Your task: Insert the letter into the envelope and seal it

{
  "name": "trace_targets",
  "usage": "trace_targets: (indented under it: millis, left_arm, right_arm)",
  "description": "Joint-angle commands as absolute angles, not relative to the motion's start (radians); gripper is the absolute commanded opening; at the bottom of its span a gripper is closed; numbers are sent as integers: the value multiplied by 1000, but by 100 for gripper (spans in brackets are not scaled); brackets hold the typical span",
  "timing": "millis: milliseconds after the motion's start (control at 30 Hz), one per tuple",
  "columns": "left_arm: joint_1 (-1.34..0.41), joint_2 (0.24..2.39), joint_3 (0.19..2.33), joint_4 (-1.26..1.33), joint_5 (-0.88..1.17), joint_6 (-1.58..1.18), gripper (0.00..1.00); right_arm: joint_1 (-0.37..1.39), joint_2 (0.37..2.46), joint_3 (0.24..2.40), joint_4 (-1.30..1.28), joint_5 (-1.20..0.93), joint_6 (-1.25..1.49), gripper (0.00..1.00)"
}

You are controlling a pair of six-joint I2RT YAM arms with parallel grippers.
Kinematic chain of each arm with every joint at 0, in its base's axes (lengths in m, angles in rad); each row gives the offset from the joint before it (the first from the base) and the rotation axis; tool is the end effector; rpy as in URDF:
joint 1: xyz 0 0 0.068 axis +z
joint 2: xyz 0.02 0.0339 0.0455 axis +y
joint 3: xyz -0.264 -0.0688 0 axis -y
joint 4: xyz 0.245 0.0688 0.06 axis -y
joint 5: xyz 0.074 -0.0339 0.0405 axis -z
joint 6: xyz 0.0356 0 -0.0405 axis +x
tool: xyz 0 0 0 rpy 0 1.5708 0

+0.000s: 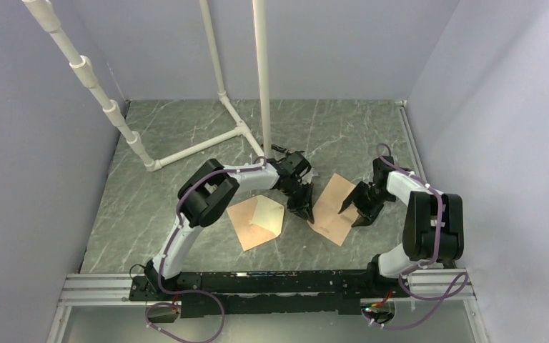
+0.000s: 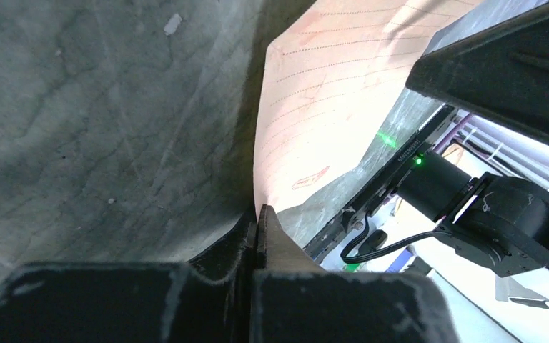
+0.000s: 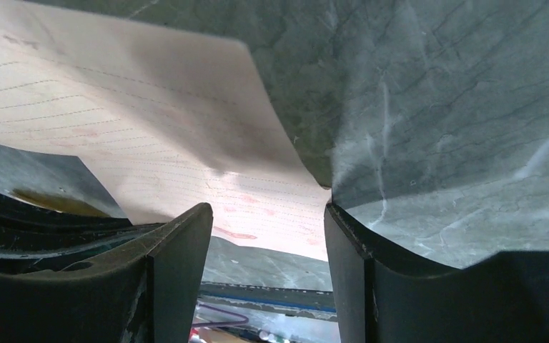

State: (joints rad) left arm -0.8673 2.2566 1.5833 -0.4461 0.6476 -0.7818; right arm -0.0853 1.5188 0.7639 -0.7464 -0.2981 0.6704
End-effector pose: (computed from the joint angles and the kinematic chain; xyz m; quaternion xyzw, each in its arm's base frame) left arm 0.2817 -0.3653 0.1198 -0.1106 -0.9201 0.3663 0.0837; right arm 0.2334 -0.0095 0.1452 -0.3598 -0.9205 -0.1520 0.0099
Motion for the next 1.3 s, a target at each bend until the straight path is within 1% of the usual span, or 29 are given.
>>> trace_targets:
  millis: [0, 167, 267, 400, 500, 567, 700, 900, 1133, 1267]
  left_arm:
    - [-876, 2177, 1543, -418, 627, -680, 3]
    - [-881, 1995, 1455, -401, 692, -521, 2]
    - [-881, 1880, 1413, -413, 754, -432, 2]
    - [-873, 1755, 1414, -496, 805, -318, 3]
    - [-851, 1683, 1436, -545, 849, -272, 2]
    - [-830, 1644, 1450, -559, 870, -266, 2]
    - [-775, 1589, 1501, -598, 957, -245, 2]
    - [-710, 1510, 1574, -562, 1061, -279, 2]
    - [-683, 1454, 1605, -366, 1135, -443, 3]
    - [-683, 1430, 1604, -291, 1179, -493, 3]
  right_arm:
    - [-91, 1439, 812, -726, -246, 655, 64]
    - [-91, 1357, 860, -728, -179, 644, 69]
    - [-91, 1321, 895, -729, -174, 631, 74]
    - [-91, 1266, 933, -705, -280, 602, 78]
    - [-91, 1212, 963, -689, -378, 574, 82]
    - [-91, 1158, 972, -660, -454, 578, 87]
    - [-91, 1034, 961, -522, -606, 622, 94]
    - [-91, 918, 910, -244, -814, 746, 99]
    - [-85, 854, 841, 118, -937, 1027, 99]
    - [-84, 843, 867, 177, -926, 1043, 99]
